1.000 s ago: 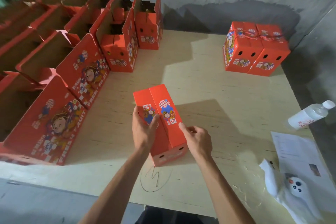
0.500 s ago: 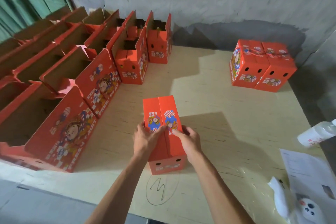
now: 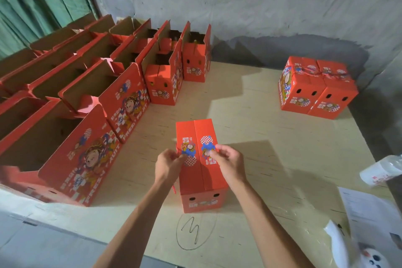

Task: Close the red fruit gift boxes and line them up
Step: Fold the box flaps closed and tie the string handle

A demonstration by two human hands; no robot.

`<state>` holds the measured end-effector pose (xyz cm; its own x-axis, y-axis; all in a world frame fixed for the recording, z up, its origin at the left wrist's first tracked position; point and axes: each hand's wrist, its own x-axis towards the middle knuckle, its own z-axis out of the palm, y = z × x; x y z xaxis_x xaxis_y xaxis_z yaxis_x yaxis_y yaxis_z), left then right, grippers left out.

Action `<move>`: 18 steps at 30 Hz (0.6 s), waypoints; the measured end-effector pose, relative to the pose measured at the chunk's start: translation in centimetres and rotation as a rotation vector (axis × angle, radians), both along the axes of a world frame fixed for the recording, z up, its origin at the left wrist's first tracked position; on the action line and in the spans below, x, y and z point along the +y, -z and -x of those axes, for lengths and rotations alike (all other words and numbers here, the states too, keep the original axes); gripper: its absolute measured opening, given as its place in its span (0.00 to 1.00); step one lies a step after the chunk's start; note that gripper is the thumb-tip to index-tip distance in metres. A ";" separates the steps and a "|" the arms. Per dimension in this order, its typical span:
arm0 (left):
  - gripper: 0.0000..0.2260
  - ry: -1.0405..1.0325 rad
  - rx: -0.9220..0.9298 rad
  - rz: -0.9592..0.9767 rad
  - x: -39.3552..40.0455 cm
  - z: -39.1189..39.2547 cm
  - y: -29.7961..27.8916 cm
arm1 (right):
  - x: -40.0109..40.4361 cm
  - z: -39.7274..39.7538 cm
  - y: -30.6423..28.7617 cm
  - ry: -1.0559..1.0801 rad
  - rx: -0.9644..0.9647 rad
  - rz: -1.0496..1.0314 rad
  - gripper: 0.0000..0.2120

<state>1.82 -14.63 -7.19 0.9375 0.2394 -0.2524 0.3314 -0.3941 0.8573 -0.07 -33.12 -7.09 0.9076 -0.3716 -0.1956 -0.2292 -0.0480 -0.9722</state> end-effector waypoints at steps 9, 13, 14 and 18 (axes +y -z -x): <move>0.14 0.035 -0.216 0.256 -2.6 -3.4 -11.5 | 3.0 -2.2 -6.2 -0.254 -0.340 0.413 0.19; 0.17 0.062 -0.216 0.201 -3.4 -3.3 -11.6 | 3.7 -3.9 -6.9 -0.340 -0.202 0.222 0.31; 0.19 0.073 -0.225 0.189 -3.7 -3.4 -11.9 | 3.6 -4.3 -6.9 -0.331 -0.207 0.227 0.29; 0.21 0.133 -0.230 0.176 -5.2 -4.5 -14.2 | 1.1 -6.6 -8.8 -0.224 -0.236 0.221 0.21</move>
<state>6.30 -19.79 6.97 0.9950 0.0826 -0.0564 0.0761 -0.2596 0.9627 6.55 -31.99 1.75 0.9814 -0.1692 0.0911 0.0397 -0.2851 -0.9577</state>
